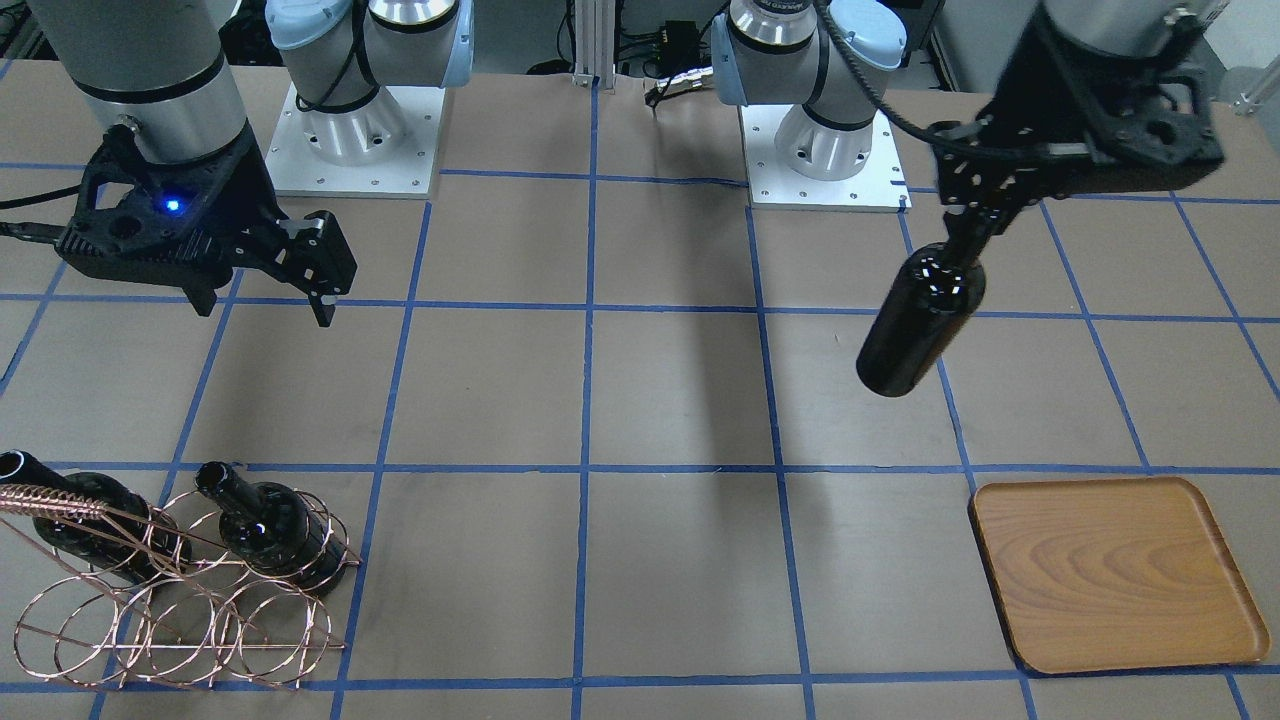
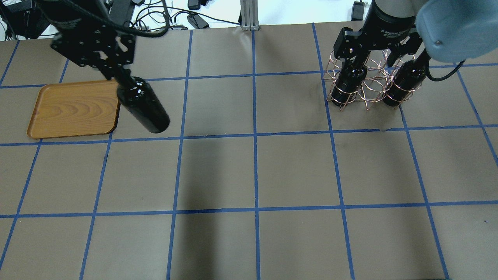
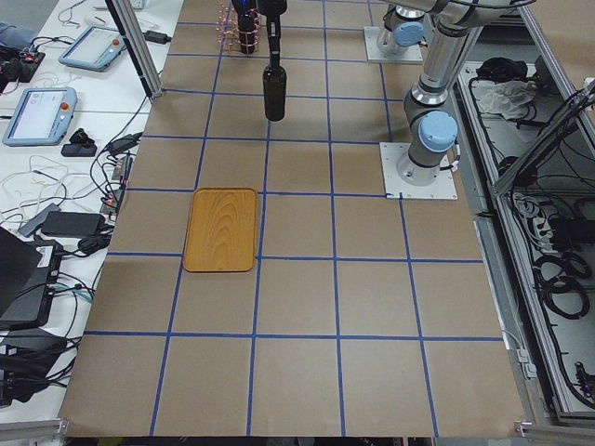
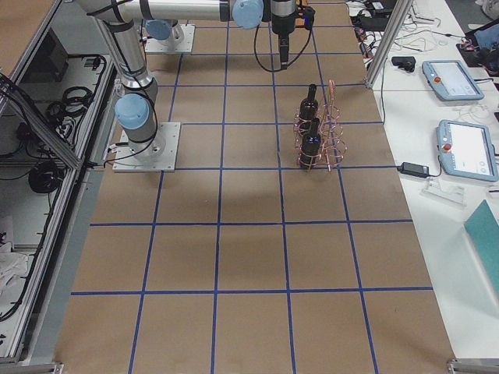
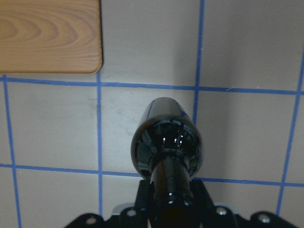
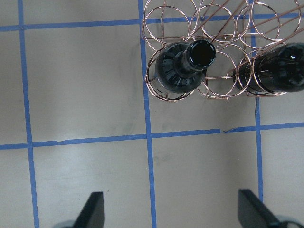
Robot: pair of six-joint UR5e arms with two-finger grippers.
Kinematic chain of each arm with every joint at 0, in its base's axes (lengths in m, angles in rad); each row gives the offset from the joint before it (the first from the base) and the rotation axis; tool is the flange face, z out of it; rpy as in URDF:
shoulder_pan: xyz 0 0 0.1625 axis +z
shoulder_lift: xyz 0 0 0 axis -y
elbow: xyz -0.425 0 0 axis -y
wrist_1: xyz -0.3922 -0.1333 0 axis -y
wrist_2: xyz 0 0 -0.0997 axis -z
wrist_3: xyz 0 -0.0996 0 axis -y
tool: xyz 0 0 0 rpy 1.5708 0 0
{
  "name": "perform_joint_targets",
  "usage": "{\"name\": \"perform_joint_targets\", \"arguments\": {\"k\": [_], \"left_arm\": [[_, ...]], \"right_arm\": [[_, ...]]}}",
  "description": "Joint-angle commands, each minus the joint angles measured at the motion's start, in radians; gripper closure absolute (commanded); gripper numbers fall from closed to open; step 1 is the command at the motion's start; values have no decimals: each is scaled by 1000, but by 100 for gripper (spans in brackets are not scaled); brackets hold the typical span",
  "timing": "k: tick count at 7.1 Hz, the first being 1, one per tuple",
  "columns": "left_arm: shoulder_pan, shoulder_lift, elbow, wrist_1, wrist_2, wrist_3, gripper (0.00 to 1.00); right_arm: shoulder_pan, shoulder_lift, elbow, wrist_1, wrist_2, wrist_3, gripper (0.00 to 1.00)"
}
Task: Take wine from basket and place on tray
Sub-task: 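Lift the bottle with the left gripper and carry it over the wooden tray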
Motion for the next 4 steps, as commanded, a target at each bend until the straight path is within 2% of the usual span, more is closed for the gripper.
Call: {"name": "perform_joint_targets", "arguments": {"k": [1, 2, 3, 4], "left_arm": [[131, -91, 18, 79, 28, 93, 100], [173, -152, 49, 130, 52, 134, 100], [229, -226, 73, 258, 58, 273, 100], [272, -274, 77, 307, 58, 288, 100]], "right_arm": [[0, 0, 0, -2, 0, 0, 0], [0, 0, 0, -1, 0, 0, 0], [0, 0, 0, -4, 0, 0, 0], [0, 0, 0, -2, 0, 0, 0]]}}
